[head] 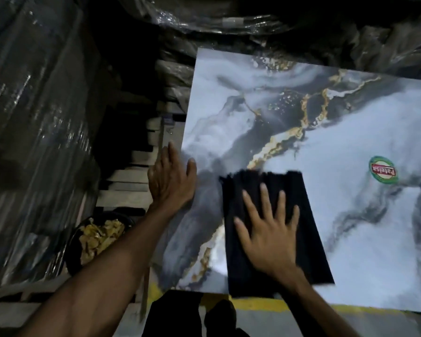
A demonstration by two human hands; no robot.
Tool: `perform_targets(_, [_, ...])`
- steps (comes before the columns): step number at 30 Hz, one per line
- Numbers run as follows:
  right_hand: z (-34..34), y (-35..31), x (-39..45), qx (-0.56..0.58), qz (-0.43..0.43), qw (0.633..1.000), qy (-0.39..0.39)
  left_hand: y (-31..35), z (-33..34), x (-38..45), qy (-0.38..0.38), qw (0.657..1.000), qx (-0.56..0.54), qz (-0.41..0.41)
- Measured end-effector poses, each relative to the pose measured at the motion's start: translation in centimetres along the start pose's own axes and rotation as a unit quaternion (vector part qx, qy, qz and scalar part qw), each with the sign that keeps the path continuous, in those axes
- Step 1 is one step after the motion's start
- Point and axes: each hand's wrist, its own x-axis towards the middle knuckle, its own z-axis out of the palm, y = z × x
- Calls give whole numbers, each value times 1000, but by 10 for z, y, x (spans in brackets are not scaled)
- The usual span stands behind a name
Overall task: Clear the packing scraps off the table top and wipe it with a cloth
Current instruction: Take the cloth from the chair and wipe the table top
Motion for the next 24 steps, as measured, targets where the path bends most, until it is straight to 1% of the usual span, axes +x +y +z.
perform_targets(2, [4,22,-26,6,38,999,-5,1,1,26,-11,1000,24,12])
perform_targets(4, [-1,51,-24,7,109,994,-8,2,5,36,-16,999,40,18])
perform_targets(7, [-17,88,23,36,228,973,-22,2,9,40,0,998,52,31])
perform_targets(9, [-29,96,72,55,267,962,-14,1,11,42,11,997,58,42])
perform_targets(10, [-36,94,100,59,269,961,-6,2,11,44,16,997,59,45])
perform_targets(12, [-44,74,151,59,244,968,1,2,11,46,23,997,59,48])
perform_targets(15, [-43,25,181,53,181,982,0,0,11,46,28,997,57,52])
perform_targets(17, [-34,0,159,36,134,990,6,-1,11,46,26,996,60,53])
perform_targets(20, [-14,-8,81,4,63,998,10,-2,9,44,19,996,62,56])
perform_targets(22, [-6,15,38,8,60,998,-2,-2,9,44,15,996,62,61])
perform_targets(24, [-8,53,25,5,104,995,-14,-1,8,43,18,996,63,64])
